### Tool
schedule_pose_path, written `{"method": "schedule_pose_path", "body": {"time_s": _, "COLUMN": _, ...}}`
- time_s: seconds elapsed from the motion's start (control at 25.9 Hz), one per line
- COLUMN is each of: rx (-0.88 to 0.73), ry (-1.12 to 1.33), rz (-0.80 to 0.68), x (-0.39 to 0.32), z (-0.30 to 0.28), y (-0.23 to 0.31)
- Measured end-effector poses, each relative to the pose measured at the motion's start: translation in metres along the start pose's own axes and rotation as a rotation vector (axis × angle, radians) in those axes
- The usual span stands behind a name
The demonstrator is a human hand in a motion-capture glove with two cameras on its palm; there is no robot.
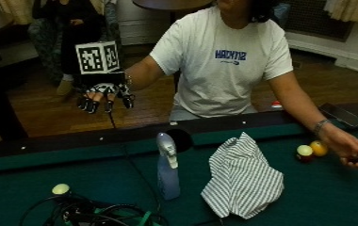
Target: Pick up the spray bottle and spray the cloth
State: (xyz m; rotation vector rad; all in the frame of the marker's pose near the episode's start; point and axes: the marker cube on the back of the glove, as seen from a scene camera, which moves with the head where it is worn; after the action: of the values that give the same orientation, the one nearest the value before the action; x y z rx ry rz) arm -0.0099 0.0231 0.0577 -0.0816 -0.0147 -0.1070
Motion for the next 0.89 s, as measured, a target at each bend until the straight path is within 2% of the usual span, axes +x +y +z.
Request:
{"method": "schedule_pose_path", "body": {"time_s": 0.7, "rx": -0.165, "ry": -0.195, "rz": -0.055, "x": 0.017, "z": 0.068, "y": 0.043}}
{"method": "schedule_pose_path", "body": {"time_s": 0.89, "rx": -0.199, "ry": -0.425, "rz": -0.042, "x": 0.013, "z": 0.086, "y": 0.049}}
